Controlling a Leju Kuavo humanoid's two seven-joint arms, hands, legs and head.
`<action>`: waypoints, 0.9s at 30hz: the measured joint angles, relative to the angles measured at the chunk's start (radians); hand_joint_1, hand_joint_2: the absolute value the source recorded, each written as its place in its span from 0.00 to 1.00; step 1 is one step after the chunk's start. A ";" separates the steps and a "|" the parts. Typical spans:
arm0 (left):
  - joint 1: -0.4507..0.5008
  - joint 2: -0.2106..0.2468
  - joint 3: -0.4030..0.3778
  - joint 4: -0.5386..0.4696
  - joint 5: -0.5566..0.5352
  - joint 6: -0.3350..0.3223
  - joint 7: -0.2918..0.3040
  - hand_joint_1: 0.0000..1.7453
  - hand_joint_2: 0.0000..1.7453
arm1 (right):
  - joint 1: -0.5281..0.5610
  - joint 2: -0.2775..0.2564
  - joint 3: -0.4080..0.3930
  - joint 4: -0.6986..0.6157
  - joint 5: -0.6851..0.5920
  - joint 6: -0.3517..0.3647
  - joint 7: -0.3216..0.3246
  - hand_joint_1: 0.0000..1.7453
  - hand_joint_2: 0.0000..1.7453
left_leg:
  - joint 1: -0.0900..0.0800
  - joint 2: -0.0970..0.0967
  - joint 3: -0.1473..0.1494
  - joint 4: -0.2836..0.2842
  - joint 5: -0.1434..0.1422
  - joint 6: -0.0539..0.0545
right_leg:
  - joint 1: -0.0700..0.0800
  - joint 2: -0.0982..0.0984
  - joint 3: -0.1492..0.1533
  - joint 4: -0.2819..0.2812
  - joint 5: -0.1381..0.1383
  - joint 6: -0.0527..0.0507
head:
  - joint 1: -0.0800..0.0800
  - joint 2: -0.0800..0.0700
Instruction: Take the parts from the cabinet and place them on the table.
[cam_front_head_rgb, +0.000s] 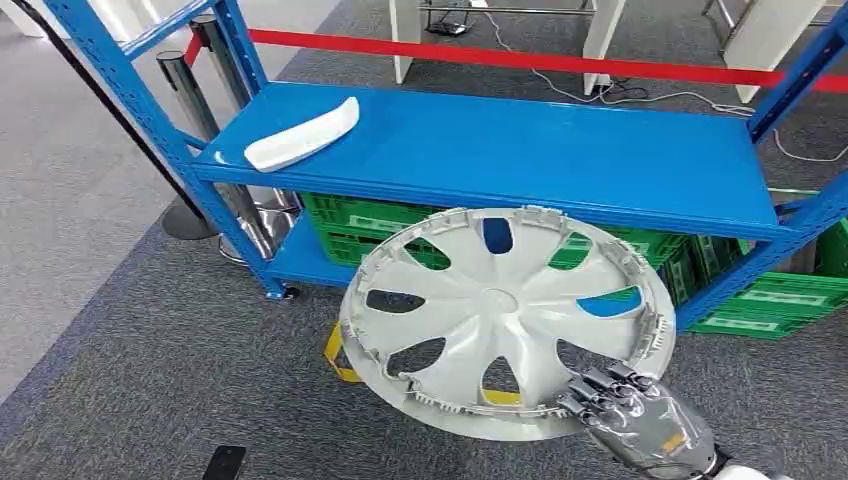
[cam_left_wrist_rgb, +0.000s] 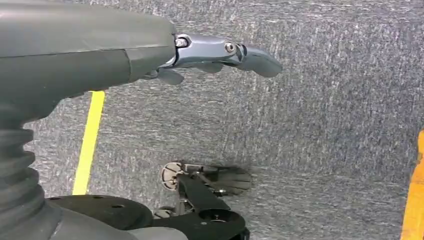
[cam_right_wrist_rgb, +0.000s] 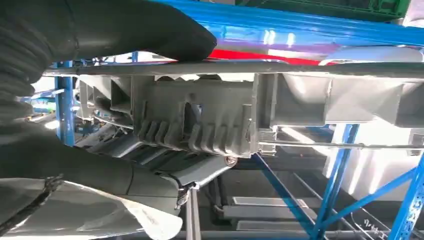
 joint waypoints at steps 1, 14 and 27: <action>0.000 0.000 0.000 0.000 0.000 0.000 0.000 0.00 1.00 | 0.001 0.000 0.000 0.000 -0.005 0.000 0.002 0.82 1.00 | 0.000 0.000 -0.001 0.000 0.000 0.000 | 0.000 0.000 0.000 0.000 0.001 0.000 | 0.001 0.000; -0.001 -0.004 0.002 0.000 -0.005 -0.004 0.002 0.00 1.00 | 0.019 0.000 -0.004 -0.003 -0.026 0.003 0.000 0.82 1.00 | 0.023 0.039 -0.003 -0.004 0.009 -0.017 | -0.036 -0.054 -0.008 0.006 -0.007 0.081 | 0.008 0.000; 0.002 -0.002 0.005 0.000 -0.010 -0.002 0.003 0.00 1.00 | 0.024 0.000 -0.011 -0.006 -0.026 0.005 -0.004 0.82 1.00 | 0.020 0.006 -0.089 0.263 -0.122 -0.019 | -0.011 0.050 -0.039 0.036 0.005 -0.012 | 0.004 0.000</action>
